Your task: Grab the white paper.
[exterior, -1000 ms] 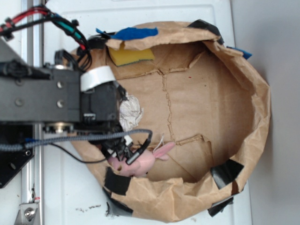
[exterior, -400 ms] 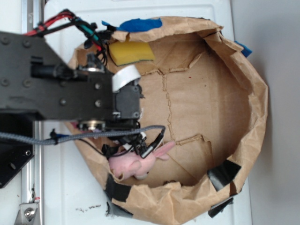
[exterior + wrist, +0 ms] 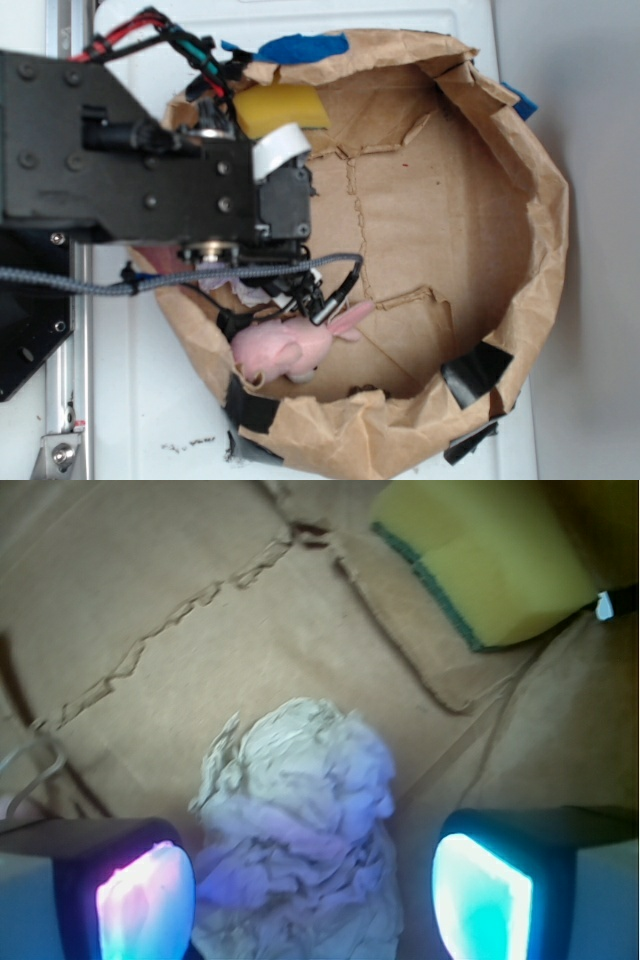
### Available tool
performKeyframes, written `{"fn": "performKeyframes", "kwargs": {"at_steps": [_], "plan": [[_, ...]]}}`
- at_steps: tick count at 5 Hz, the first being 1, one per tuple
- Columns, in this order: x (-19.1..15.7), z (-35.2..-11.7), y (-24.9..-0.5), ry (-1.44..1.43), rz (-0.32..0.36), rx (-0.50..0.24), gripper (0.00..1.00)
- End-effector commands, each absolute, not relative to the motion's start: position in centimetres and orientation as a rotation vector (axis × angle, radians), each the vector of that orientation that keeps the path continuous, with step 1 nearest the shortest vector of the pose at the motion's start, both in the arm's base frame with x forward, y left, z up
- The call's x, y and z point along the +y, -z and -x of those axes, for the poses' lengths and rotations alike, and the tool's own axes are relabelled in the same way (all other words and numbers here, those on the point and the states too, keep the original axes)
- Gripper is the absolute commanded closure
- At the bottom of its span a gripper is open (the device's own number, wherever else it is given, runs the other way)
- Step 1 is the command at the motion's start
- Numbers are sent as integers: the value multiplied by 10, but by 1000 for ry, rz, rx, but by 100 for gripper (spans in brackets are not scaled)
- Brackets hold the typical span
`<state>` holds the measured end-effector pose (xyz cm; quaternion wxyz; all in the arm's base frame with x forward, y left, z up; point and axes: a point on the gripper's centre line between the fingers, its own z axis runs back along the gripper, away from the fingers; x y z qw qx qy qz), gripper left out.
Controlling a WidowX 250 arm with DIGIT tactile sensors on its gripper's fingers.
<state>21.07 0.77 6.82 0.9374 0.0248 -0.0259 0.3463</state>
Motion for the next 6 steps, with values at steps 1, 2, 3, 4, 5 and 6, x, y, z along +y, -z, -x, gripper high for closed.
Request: {"fn": "performKeyframes", "kwargs": {"at_steps": [1, 2, 3, 4, 5, 6], "plan": [[-4, -213, -54, -697, -103, -64, 0], [-11, -210, -46, -668, -113, -59, 0], [-18, -209, -37, -609, -105, -57, 0], [-19, -211, -32, -576, -91, -54, 0], [-13, -219, -31, -588, -82, -55, 87], [-6, -227, -29, -598, -69, -40, 100]]}}
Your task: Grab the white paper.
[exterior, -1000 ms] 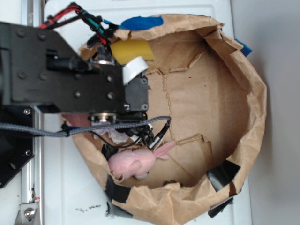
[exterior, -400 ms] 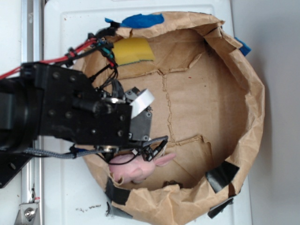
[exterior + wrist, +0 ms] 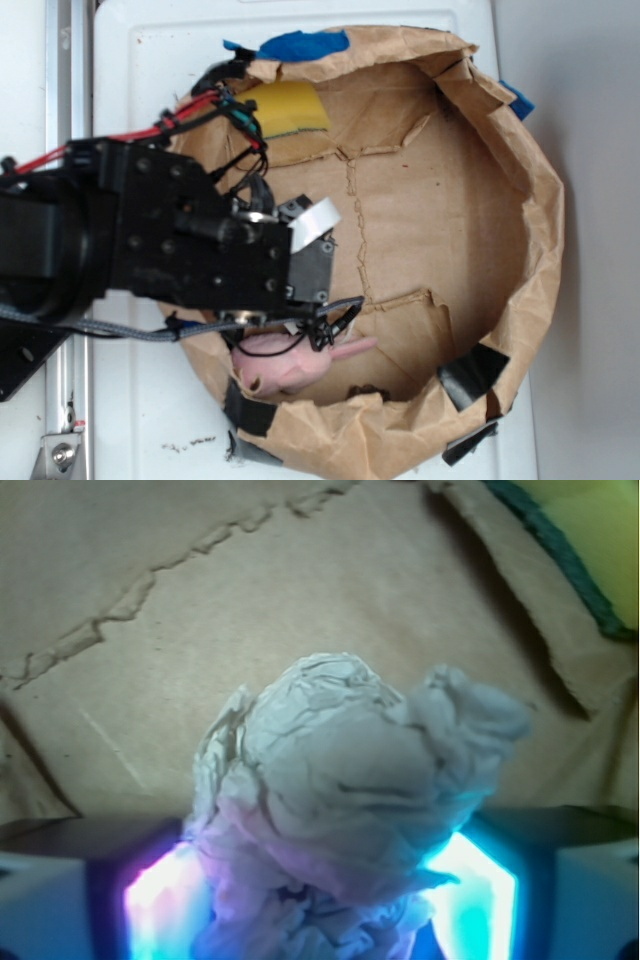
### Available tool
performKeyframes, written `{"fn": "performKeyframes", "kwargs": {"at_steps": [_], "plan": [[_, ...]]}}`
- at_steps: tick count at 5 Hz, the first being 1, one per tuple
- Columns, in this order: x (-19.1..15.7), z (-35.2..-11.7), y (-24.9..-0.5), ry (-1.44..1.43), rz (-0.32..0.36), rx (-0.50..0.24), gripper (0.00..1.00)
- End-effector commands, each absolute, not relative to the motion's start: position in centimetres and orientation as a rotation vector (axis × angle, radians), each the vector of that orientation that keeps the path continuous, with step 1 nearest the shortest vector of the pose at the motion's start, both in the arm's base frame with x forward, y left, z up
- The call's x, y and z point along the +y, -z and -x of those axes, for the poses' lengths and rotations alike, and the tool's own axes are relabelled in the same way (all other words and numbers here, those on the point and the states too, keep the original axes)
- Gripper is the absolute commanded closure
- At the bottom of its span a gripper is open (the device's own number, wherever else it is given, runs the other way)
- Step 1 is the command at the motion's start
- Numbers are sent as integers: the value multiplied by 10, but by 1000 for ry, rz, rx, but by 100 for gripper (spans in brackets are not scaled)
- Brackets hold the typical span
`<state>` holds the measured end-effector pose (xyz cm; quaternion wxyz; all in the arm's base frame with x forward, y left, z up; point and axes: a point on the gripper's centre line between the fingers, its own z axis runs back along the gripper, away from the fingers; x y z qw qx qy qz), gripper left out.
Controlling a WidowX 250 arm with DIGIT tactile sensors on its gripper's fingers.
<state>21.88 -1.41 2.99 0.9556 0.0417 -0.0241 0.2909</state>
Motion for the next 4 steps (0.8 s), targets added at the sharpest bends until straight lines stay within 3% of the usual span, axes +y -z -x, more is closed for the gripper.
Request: {"fn": "performKeyframes", "kwargs": {"at_steps": [1, 3, 4], "plan": [[1, -232, -32, -603, -57, -38, 100], [17, -257, -48, -539, -80, -14, 100], [24, -275, -86, -415, -75, -57, 100]]}}
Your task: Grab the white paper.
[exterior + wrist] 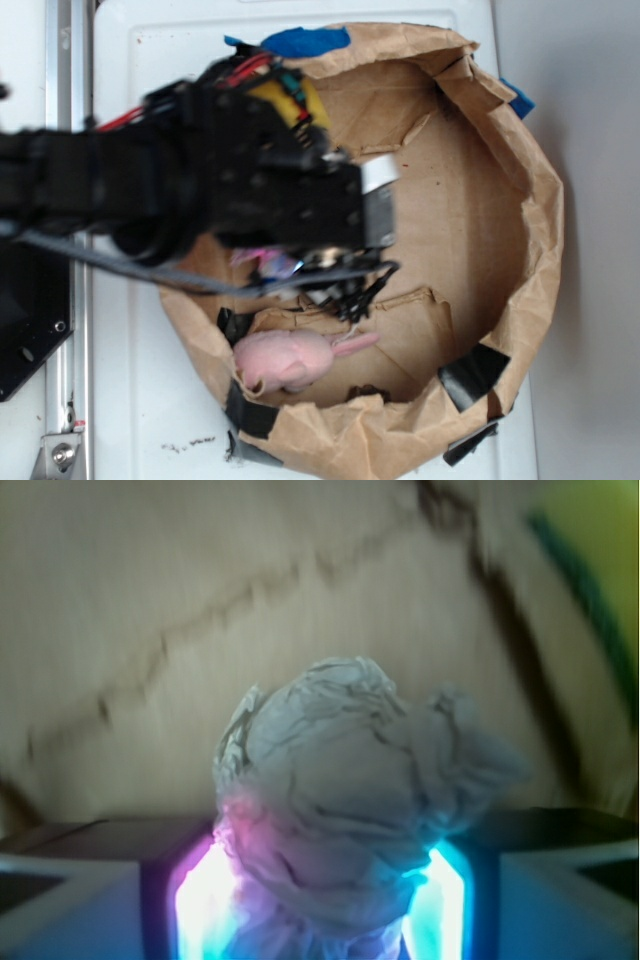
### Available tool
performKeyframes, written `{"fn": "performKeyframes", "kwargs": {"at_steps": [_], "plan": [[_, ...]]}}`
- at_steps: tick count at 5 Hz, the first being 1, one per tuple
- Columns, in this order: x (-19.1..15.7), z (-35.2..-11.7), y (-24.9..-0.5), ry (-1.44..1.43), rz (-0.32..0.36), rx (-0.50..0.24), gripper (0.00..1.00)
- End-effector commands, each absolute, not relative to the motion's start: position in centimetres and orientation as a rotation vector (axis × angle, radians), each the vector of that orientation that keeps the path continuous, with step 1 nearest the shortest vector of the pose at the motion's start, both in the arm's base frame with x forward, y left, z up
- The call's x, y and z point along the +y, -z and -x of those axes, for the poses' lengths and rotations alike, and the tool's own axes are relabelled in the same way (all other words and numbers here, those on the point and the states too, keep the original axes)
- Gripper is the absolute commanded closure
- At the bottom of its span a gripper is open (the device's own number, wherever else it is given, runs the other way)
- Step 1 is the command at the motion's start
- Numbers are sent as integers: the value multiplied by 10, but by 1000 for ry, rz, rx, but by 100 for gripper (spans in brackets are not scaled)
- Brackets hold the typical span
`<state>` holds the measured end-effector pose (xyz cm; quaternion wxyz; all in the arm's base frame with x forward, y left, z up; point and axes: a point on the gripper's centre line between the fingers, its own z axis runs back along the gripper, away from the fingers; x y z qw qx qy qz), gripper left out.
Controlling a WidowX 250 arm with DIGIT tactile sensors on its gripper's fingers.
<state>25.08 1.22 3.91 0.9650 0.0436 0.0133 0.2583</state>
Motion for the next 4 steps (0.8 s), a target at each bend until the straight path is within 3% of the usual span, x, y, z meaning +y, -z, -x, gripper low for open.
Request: {"fn": "performKeyframes", "kwargs": {"at_steps": [1, 3, 4], "plan": [[9, -269, -136, -281, -81, -52, 100], [2, -275, -199, -144, -101, -155, 100], [13, -283, -204, -142, -80, -196, 100]]}}
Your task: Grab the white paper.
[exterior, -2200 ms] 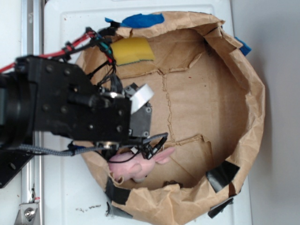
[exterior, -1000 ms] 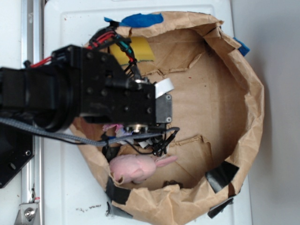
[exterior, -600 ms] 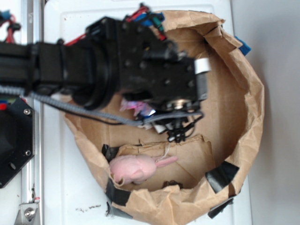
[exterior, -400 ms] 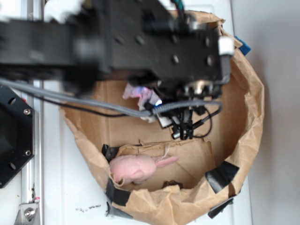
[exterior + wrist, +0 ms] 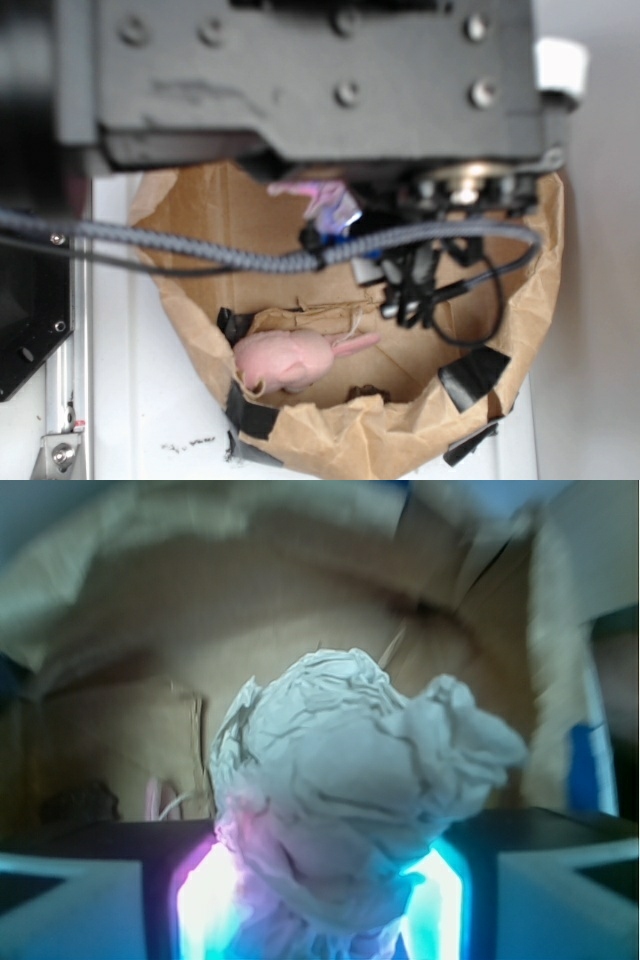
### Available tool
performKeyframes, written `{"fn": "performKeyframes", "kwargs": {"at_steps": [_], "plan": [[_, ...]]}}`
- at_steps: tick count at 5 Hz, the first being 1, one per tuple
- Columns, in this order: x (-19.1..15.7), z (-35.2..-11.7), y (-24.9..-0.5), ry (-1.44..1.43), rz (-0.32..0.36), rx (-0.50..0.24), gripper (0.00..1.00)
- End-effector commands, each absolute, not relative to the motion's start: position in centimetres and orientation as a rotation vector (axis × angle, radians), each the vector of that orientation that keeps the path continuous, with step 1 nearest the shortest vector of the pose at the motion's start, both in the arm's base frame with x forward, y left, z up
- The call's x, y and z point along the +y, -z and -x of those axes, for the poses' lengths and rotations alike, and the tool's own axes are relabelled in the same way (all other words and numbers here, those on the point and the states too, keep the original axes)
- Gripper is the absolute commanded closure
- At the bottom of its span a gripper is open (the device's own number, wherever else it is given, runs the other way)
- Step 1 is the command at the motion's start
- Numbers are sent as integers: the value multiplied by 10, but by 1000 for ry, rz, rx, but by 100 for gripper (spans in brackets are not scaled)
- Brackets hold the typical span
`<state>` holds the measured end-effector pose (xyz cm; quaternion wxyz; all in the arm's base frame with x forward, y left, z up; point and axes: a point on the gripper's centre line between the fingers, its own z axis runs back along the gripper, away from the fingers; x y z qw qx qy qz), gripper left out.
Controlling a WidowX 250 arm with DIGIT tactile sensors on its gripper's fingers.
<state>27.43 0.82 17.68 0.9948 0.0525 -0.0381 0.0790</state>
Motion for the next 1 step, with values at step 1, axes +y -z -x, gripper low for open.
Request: {"fn": "performKeyframes", "kwargs": {"at_steps": [1], "plan": [[16, -288, -195, -137, -57, -208, 100]]}}
